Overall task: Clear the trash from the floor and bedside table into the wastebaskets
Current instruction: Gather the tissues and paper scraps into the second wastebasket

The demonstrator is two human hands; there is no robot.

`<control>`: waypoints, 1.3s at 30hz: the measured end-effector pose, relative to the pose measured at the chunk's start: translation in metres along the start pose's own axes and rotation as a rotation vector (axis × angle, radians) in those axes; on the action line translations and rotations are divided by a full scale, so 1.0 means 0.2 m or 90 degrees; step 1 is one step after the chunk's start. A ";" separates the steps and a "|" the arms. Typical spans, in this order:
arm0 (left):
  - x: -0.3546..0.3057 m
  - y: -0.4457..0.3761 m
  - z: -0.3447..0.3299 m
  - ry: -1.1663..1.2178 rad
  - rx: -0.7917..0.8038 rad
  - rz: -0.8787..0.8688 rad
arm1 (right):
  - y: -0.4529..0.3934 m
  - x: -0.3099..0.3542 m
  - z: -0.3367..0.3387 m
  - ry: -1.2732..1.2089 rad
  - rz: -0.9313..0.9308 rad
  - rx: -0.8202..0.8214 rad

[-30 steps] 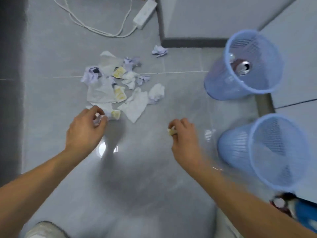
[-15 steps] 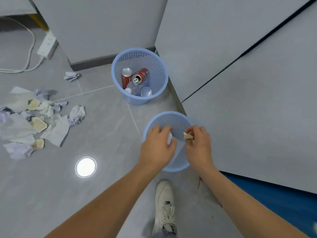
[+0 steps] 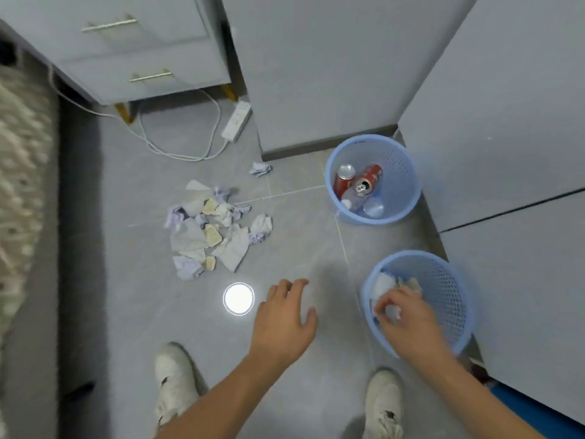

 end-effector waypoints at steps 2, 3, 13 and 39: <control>0.23 -0.01 0.17 -0.006 -0.030 0.041 | -0.09 0.23 -0.11 0.011 0.042 0.025; 0.35 -0.02 0.25 -0.014 -0.039 0.058 | -0.15 0.33 -0.17 0.016 0.054 0.031; 1.21 -0.15 0.81 -0.112 -0.040 0.142 | -0.61 1.10 -0.77 0.150 0.048 0.125; 2.09 -1.11 0.31 -0.144 -0.022 0.010 | -1.37 0.90 -1.91 0.339 0.291 0.000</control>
Point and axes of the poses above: each hand's wrist, its own y-axis away from the middle knuckle, its own z-axis out of the back of the hand, x = y × z, the point moved 2 cm from there along -y, towards the middle knuckle, and after that the axes turned 13 degrees about y, right-handed, at the moved point
